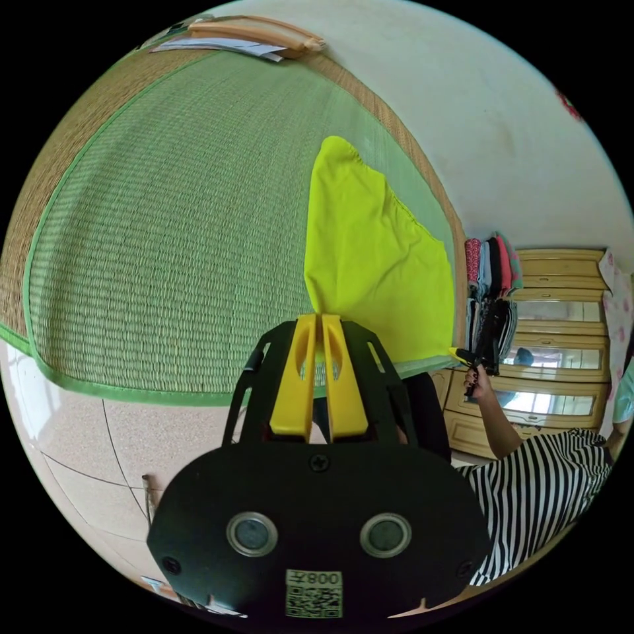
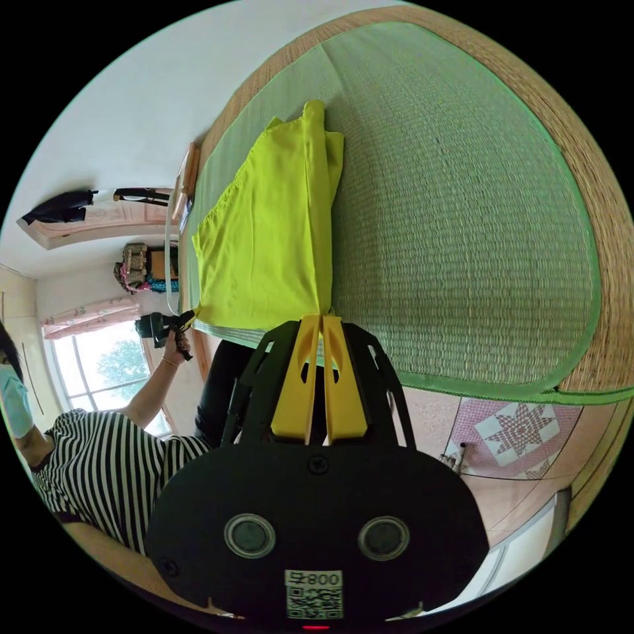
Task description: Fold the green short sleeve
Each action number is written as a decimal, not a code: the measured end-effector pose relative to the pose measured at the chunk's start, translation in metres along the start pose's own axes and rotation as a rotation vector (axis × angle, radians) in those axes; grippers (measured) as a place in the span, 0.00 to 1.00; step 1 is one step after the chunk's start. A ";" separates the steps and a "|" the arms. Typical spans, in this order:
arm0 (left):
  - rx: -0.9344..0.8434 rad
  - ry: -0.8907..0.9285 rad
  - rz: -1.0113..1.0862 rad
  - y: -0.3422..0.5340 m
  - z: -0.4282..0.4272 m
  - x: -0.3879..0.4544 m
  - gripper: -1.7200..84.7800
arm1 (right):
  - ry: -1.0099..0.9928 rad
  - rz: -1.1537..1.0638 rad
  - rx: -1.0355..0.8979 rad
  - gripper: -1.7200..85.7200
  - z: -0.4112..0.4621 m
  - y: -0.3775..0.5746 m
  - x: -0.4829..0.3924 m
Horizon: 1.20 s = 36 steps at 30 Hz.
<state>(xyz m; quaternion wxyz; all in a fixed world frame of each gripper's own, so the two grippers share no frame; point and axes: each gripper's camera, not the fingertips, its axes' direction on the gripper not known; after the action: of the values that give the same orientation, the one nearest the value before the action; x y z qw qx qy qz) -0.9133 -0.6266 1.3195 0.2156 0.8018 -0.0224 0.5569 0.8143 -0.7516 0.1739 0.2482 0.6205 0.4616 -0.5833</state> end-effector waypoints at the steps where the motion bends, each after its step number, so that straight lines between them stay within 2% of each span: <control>1: -0.002 0.008 -0.006 0.000 0.001 0.002 0.04 | -0.014 0.010 0.002 0.02 0.001 0.001 0.006; 6: 0.032 -0.009 -0.043 0.003 -0.002 0.014 0.05 | -0.060 0.031 0.008 0.02 0.004 0.003 0.023; 10: 0.152 -0.100 -0.068 0.012 -0.024 0.036 0.06 | -0.077 0.034 0.010 0.02 0.002 0.003 0.031; 12: 0.168 -0.118 0.022 0.011 -0.024 0.068 0.07 | -0.090 0.035 0.014 0.02 -0.001 0.004 0.033; 15: 0.094 -0.104 0.260 0.002 0.007 0.151 0.08 | -0.107 0.036 0.019 0.02 -0.008 0.006 0.033; 21: -0.179 0.076 0.813 0.009 0.145 0.357 0.12 | -0.200 0.010 0.048 0.02 -0.026 0.005 0.029; 24: -0.240 0.039 1.063 0.031 0.199 0.447 0.14 | -0.203 -0.017 0.043 0.02 -0.032 0.003 0.023; 26: -0.204 -0.101 1.216 0.048 0.227 0.497 0.15 | -0.202 -0.031 0.039 0.02 -0.035 0.001 0.021; 30: -0.240 -0.249 1.313 0.062 0.266 0.538 0.11 | -0.233 -0.055 0.043 0.03 -0.041 -0.001 0.020; 32: -0.202 -0.355 1.345 0.071 0.277 0.550 0.06 | -0.220 -0.064 0.034 0.03 -0.041 -0.003 0.019; 36: -0.184 -0.334 1.325 0.076 0.276 0.559 0.04 | -0.163 -0.087 0.062 0.05 -0.050 -0.007 0.023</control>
<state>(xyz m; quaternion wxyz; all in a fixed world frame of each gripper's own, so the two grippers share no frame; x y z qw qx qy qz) -0.4784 -0.6842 1.7695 -0.1095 0.6725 -0.5879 0.4360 0.8307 -0.6999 0.1633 0.2403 0.5576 0.4482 -0.6562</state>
